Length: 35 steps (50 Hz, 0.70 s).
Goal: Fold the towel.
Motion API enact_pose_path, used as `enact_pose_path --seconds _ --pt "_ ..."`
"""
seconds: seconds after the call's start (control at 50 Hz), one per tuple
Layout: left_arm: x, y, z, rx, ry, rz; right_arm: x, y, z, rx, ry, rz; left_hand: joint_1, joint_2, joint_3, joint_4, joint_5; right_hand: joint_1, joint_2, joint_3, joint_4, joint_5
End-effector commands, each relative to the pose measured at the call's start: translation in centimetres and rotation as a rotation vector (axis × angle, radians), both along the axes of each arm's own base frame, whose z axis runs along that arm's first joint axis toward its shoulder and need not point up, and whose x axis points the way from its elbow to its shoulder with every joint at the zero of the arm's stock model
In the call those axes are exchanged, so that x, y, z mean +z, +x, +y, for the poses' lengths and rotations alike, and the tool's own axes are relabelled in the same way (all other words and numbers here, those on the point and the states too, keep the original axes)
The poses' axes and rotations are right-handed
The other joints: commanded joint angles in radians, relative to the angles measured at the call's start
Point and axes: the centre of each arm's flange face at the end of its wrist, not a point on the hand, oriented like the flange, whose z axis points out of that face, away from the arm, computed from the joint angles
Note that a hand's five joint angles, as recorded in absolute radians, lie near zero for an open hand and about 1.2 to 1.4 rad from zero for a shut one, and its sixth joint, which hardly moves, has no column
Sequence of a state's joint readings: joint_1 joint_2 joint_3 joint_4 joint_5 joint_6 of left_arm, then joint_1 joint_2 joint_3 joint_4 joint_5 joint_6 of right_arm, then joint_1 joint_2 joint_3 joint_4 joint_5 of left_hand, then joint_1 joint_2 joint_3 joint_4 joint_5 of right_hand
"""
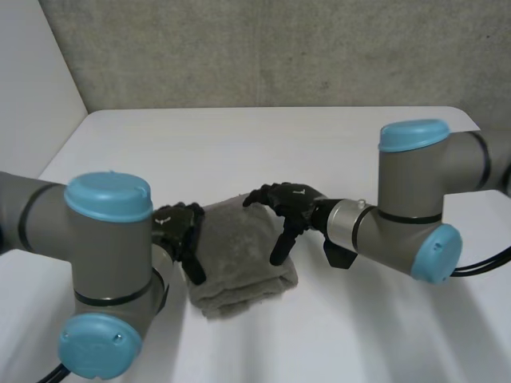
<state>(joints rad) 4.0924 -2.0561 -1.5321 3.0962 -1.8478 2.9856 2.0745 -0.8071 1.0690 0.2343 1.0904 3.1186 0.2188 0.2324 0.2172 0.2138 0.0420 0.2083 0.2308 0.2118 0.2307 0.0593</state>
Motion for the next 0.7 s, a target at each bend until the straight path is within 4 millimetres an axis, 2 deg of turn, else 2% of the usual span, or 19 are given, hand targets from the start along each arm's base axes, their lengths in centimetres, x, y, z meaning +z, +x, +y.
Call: enact_pose_path --seconds 0.02,0.16,0.22,0.26,0.28,0.3,0.32,0.36,0.38,0.4,0.42,0.44,0.46,0.48,0.52,0.54,0.58,0.6,0.7 --pt "-1.7 -0.2 0.5 -0.012 0.029 -0.039 -2.4 0.8 -0.1 0.016 -0.172 0.183 0.012 -0.001 0.014 0.017 0.015 -0.034 -0.056 -0.037 -0.056 -0.059" --pt "-0.6 -0.4 0.2 -0.015 -0.003 -0.028 -1.1 0.8 -0.2 0.024 -0.293 0.246 0.012 -0.001 0.014 0.017 0.015 -0.034 -0.056 -0.037 -0.056 -0.059" --pt "1.3 -0.8 -0.2 -0.017 -0.054 0.006 1.1 0.8 -0.3 0.014 -0.358 0.225 0.012 -0.001 0.014 0.017 0.015 -0.034 -0.056 -0.037 -0.056 -0.059" --pt "2.7 -0.9 -0.4 -0.021 -0.091 0.018 3.9 0.6 -0.8 -0.024 -0.435 0.174 0.012 -0.001 0.014 0.017 0.015 -0.034 -0.056 -0.037 -0.056 -0.059" --pt "3.9 -1.1 -0.6 -0.029 -0.126 0.027 3.9 0.6 -0.8 -0.024 -0.435 0.174 0.012 -0.001 0.014 0.017 0.015 -0.034 -0.056 -0.037 -0.056 -0.059" --pt "5.4 -1.2 -0.7 -0.037 -0.170 0.034 5.7 0.3 -1.1 -0.058 -0.476 0.139 0.012 -0.001 0.014 0.017 0.015 -0.034 -0.056 -0.037 -0.056 -0.059" --pt "5.4 -1.2 -0.7 -0.037 -0.170 0.034 5.8 0.3 -1.1 -0.059 -0.477 0.139 0.012 -0.001 0.014 0.017 0.015 -0.034 -0.056 -0.037 -0.056 -0.059" --pt "8.9 -1.0 -1.2 -0.045 -0.268 0.039 10.0 -1.1 -2.0 -0.162 -0.559 0.056 0.012 -0.001 0.014 0.017 0.015 -0.034 -0.056 -0.037 -0.056 -0.059" --pt "8.9 -1.0 -1.2 -0.045 -0.268 0.039 10.0 -1.2 -2.0 -0.162 -0.559 0.056 0.012 -0.001 0.014 0.017 0.015 -0.034 -0.056 -0.037 -0.056 -0.059" --pt "10.6 -0.7 -1.6 -0.041 -0.319 0.037 12.1 -2.3 -2.7 -0.228 -0.602 0.020 0.012 -0.001 0.014 0.017 0.015 -0.034 -0.056 -0.037 -0.056 -0.059" --pt "10.6 -0.7 -1.6 -0.041 -0.320 0.037 14.2 -3.6 -3.3 -0.298 -0.646 -0.012 0.012 -0.001 0.014 0.017 0.015 -0.034 -0.056 -0.037 -0.056 -0.059" --pt "12.6 -0.3 -2.1 -0.029 -0.376 0.037 14.2 -3.6 -3.3 -0.298 -0.646 -0.012 0.012 -0.001 0.014 0.017 0.015 -0.034 -0.056 -0.037 -0.056 -0.059" --pt "14.8 0.6 -2.7 -0.005 -0.433 0.039 16.1 -4.9 -3.8 -0.363 -0.684 -0.036 0.012 -0.001 0.014 0.017 0.015 -0.034 -0.056 -0.037 -0.056 -0.059" --pt "14.8 0.6 -2.7 -0.004 -0.433 0.039 16.1 -4.9 -3.8 -0.363 -0.685 -0.036 0.012 -0.001 0.014 0.017 0.015 -0.034 -0.056 -0.037 -0.056 -0.059" --pt "18.6 2.4 -3.6 0.036 -0.507 0.041 19.5 -7.8 -4.4 -0.486 -0.750 -0.057 0.012 -0.001 0.014 0.017 0.015 -0.034 -0.056 -0.037 -0.056 -0.059" --pt "18.6 2.4 -3.6 0.036 -0.508 0.041 19.5 -7.8 -4.4 -0.486 -0.751 -0.057 0.012 -0.001 0.014 0.017 0.015 -0.034 -0.056 -0.037 -0.056 -0.059" --pt "20.4 3.3 -4.0 0.043 -0.525 0.047 21.5 -10.1 -4.7 -0.581 -0.789 -0.051 0.012 -0.001 0.014 0.017 0.015 -0.034 -0.056 -0.037 -0.056 -0.059" --pt "21.6 4.1 -4.3 0.027 -0.513 0.043 21.5 -10.1 -4.7 -0.582 -0.789 -0.051 0.004 -0.010 0.005 0.009 0.006 -0.034 -0.056 -0.037 -0.056 -0.059" --pt "21.7 5.1 -4.2 -0.052 -0.401 0.048 21.2 -11.7 -4.0 -0.587 -0.689 0.028 -0.032 -0.045 -0.030 -0.027 -0.029 -0.034 -0.056 -0.037 -0.056 -0.059"
